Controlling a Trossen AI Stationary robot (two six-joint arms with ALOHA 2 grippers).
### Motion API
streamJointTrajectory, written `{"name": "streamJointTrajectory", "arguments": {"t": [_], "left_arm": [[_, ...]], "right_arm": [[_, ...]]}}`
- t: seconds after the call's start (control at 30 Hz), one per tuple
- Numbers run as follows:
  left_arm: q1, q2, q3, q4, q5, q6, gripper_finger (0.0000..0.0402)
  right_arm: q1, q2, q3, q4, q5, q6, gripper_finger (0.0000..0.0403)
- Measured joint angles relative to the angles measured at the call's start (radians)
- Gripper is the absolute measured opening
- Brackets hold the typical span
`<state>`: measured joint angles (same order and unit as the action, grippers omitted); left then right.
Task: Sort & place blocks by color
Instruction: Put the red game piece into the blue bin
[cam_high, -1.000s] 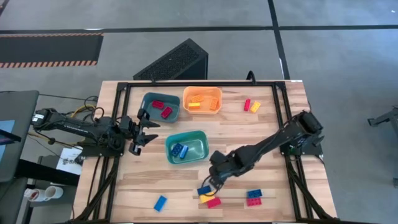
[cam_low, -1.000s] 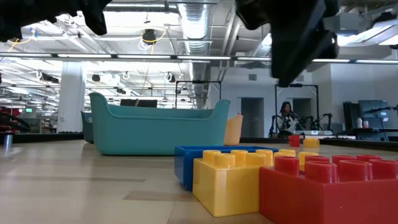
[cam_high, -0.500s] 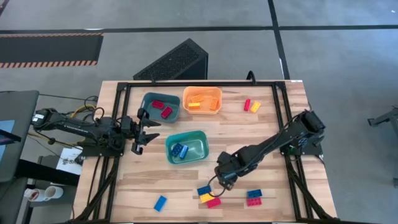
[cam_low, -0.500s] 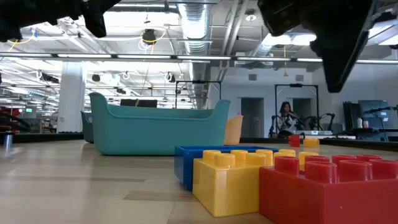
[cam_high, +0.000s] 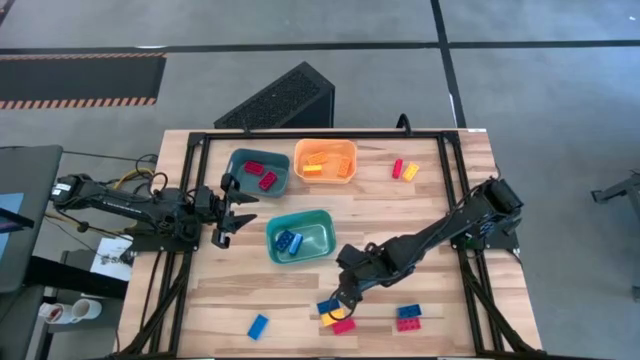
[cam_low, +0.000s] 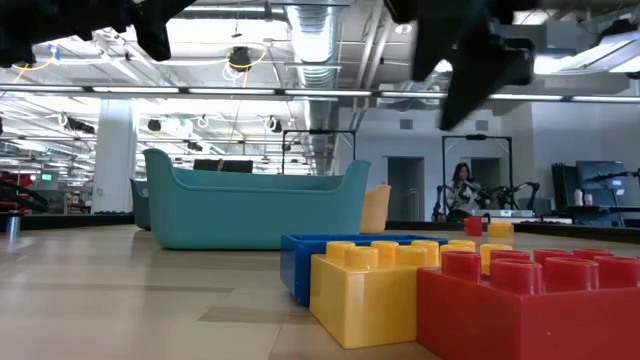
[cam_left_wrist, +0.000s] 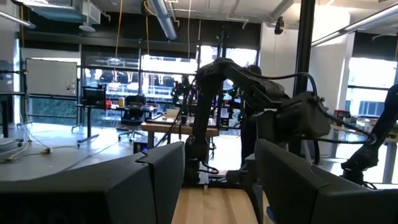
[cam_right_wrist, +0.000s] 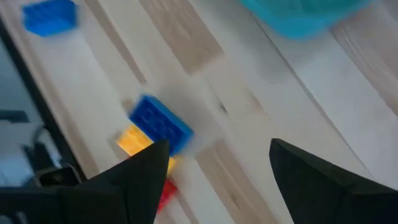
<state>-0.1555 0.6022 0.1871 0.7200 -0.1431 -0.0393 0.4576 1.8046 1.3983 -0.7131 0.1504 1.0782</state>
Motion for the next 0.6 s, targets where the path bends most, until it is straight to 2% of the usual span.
{"name": "streamJointTrajectory", "arguments": {"t": [0.1, 0.23, 0.4, 0.47, 0.6], "left_arm": [[-0.001, 0.000, 0.000, 0.000, 0.000, -0.006, 0.0184], [0.000, 0.000, 0.000, 0.000, 0.000, -0.007, 0.0184], [0.000, 0.000, 0.000, 0.001, 0.001, -0.008, 0.0184], [0.000, 0.000, 0.000, 0.001, 0.001, -0.008, 0.0184], [0.000, 0.000, 0.000, 0.004, 0.001, -0.009, 0.0184]], "right_arm": [[0.000, 0.000, 0.000, 0.047, 0.008, -0.009, 0.0302], [0.012, 0.000, 0.000, -0.004, -0.001, 0.055, 0.0301], [0.067, 0.000, -0.012, -0.128, -0.086, 0.270, 0.0301], [0.101, -0.001, -0.042, -0.139, -0.112, 0.330, 0.0301], [0.171, -0.029, -0.084, -0.267, -0.145, 0.435, 0.0301]]}}
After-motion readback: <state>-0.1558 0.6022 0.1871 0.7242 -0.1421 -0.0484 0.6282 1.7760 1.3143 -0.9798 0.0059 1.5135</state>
